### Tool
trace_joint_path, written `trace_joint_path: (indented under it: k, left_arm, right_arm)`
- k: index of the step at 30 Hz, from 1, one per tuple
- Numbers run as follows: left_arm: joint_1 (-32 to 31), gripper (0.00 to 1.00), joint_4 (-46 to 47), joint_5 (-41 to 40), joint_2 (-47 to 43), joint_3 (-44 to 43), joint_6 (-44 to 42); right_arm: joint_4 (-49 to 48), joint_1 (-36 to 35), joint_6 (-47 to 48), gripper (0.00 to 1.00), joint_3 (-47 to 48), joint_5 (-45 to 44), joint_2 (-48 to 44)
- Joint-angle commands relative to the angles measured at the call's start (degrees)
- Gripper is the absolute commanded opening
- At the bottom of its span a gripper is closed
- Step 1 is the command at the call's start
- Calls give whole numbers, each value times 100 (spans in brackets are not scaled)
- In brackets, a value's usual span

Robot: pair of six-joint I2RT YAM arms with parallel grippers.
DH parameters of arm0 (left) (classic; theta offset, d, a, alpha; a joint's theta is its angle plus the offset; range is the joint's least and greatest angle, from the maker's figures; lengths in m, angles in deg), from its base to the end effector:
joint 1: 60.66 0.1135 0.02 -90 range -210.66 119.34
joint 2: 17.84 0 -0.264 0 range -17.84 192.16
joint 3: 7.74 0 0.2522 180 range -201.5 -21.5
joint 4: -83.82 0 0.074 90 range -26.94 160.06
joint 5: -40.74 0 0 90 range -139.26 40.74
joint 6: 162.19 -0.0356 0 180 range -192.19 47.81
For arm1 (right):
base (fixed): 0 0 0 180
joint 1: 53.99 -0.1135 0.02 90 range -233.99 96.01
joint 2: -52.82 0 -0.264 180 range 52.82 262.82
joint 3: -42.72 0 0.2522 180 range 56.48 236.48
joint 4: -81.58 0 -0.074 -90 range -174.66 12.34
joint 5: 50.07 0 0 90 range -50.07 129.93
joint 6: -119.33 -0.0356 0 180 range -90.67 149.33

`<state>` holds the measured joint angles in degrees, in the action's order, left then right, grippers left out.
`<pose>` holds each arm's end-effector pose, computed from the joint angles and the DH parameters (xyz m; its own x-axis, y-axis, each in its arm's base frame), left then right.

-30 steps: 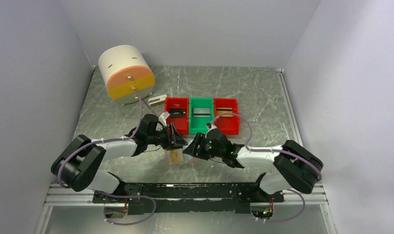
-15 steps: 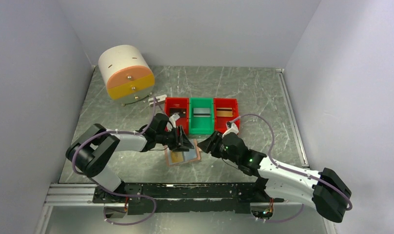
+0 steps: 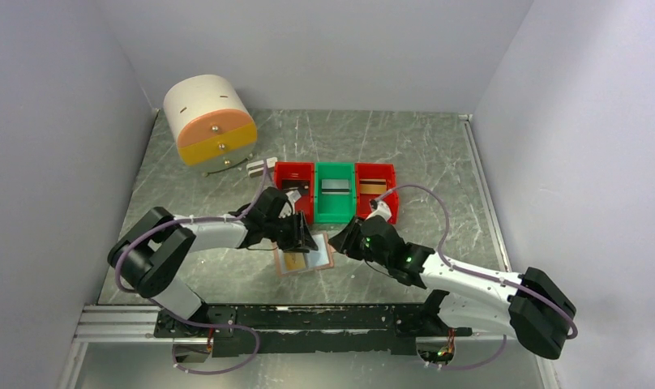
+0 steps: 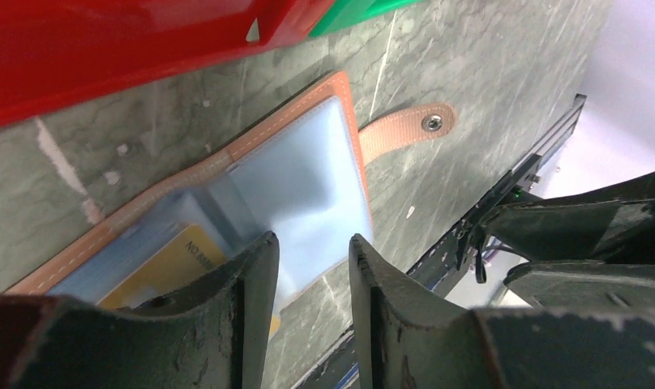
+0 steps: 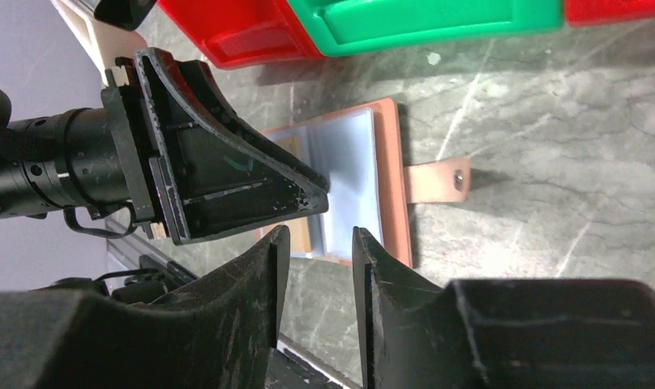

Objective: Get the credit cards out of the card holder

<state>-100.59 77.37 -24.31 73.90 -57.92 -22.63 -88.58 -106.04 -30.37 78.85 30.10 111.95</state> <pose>0.2111 -0.1963 0.1311 -0.9773 -0.0819 -0.1953 0.0841 0.6966 -0.7125 0.1329 0.1605 0.1824 -0.7629 0.4051 -0.5038 -0.0596 0.7320 0.6787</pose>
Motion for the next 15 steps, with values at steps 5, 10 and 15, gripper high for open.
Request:
trace_joint_path:
  k: [5, 10, 15]
  left_arm:
    - [-32, 46, -996, -901, -858, -337, -424]
    - [-33, 45, -1305, -1412, -1173, -327, -338]
    - [-28, 46, -1825, -2210, -1676, -167, 44]
  right_arm:
    - [-83, 32, 340, 37, 568, 188, 454]
    - [-321, 31, 474, 37, 746, 643, 850]
    - [-454, 39, 559, 37, 899, 1059, 1337]
